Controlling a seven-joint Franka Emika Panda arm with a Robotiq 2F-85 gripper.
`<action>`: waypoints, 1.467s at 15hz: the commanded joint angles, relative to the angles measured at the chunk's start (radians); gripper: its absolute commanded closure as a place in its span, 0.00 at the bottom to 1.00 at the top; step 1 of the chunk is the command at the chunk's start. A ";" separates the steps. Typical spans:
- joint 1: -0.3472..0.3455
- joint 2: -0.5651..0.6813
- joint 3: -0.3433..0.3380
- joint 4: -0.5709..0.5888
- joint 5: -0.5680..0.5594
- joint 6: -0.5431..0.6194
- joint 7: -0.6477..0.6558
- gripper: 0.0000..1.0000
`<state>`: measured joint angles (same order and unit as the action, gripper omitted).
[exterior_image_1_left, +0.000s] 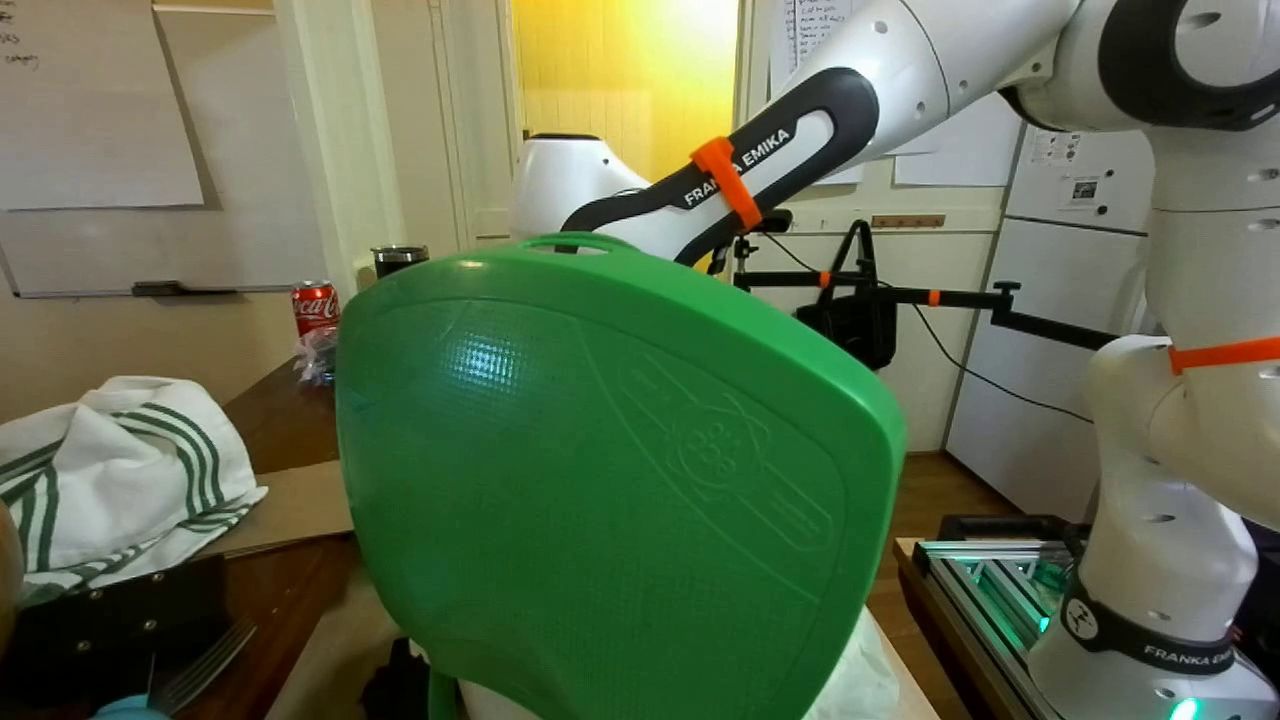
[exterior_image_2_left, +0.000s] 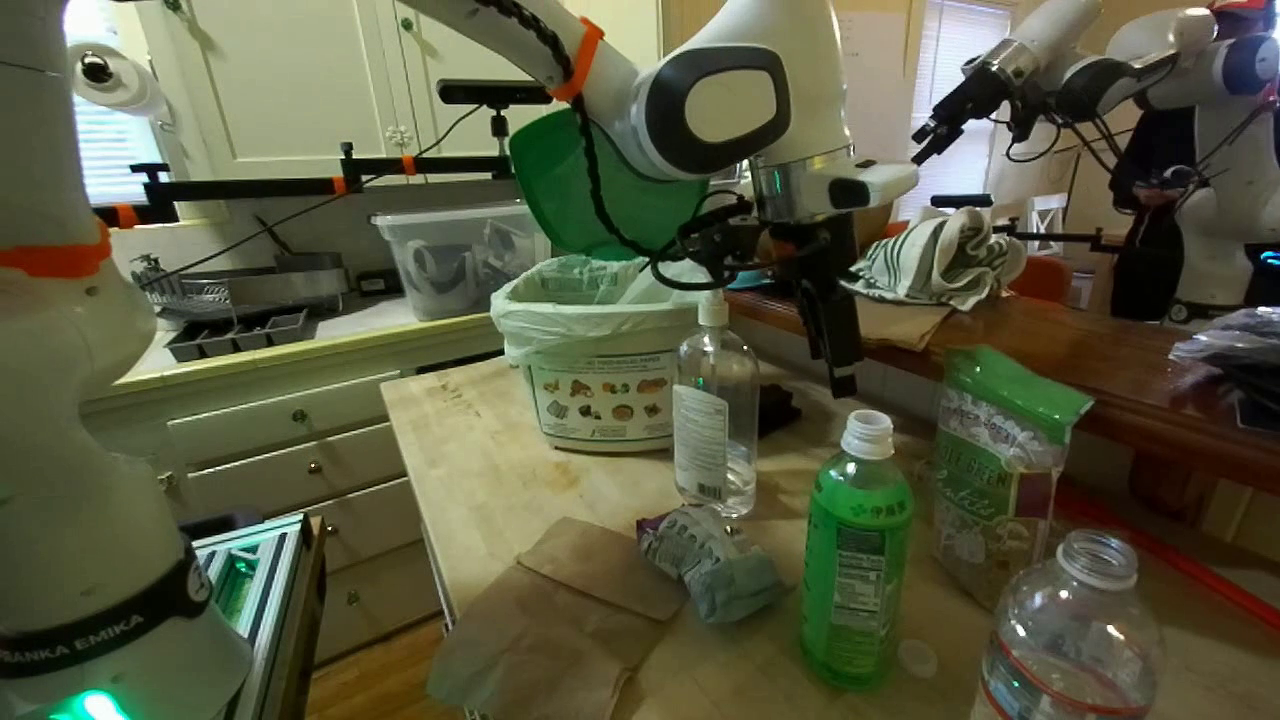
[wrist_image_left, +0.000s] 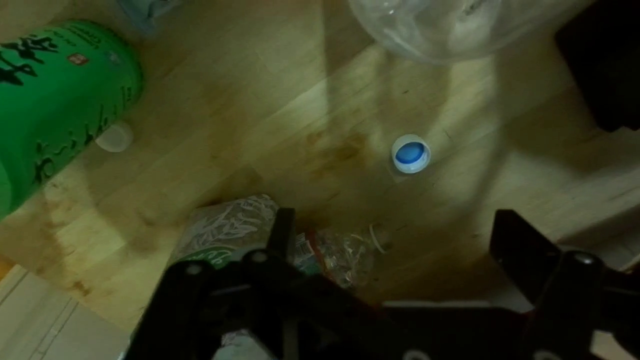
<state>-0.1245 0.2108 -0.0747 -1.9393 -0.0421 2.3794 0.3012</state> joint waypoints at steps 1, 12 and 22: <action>0.017 0.041 -0.019 0.038 0.029 -0.036 0.004 0.00; 0.015 0.047 -0.045 0.037 0.069 -0.013 0.008 0.00; 0.020 0.002 -0.048 0.024 0.061 0.005 0.009 0.00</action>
<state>-0.1164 0.2486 -0.1108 -1.9011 0.0200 2.3720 0.3128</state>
